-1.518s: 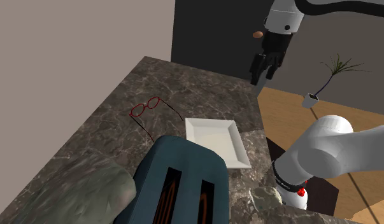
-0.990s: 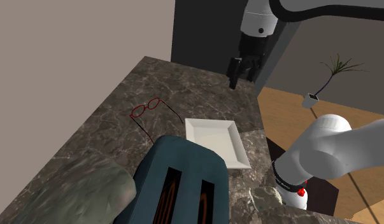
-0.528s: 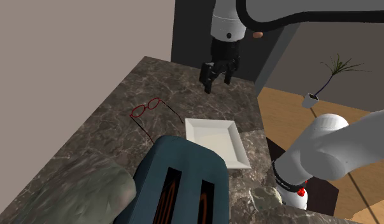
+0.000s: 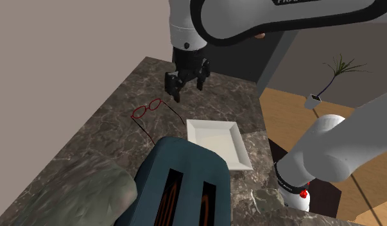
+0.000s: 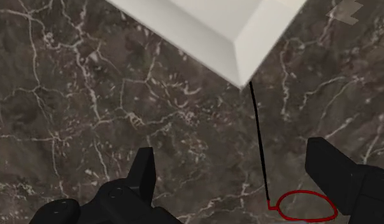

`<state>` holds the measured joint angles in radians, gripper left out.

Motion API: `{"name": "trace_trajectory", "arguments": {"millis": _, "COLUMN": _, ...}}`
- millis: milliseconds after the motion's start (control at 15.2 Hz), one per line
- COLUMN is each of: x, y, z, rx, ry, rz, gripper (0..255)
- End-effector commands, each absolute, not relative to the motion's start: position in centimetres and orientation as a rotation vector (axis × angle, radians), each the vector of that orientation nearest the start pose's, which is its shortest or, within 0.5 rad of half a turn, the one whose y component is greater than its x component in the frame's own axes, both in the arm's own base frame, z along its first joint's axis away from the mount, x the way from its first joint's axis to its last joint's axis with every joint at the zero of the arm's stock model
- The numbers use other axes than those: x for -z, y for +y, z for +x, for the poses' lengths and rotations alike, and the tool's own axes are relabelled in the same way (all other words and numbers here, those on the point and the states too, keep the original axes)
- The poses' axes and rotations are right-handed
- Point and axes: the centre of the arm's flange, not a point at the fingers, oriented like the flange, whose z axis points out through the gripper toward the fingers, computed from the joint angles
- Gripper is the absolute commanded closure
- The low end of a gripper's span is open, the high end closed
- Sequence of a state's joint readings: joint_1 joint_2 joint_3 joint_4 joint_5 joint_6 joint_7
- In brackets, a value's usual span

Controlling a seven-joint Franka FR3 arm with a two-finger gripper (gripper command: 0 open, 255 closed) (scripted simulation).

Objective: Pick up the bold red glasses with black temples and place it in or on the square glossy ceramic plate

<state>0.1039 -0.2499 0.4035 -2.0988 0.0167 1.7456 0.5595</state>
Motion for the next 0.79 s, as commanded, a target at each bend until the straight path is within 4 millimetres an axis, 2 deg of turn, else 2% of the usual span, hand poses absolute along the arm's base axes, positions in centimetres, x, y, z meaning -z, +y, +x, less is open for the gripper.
{"name": "trace_trajectory", "arguments": {"millis": 0, "x": -50.0, "y": 26.9, "z": 41.6, "rx": -0.091, "ry": 0.110, "rz": -3.282, "gripper": 0}}
{"name": "trace_trajectory", "arguments": {"millis": 726, "x": -46.5, "y": 40.9, "z": 46.7, "rx": -0.007, "ry": 0.046, "rz": -3.357, "gripper": 0}}
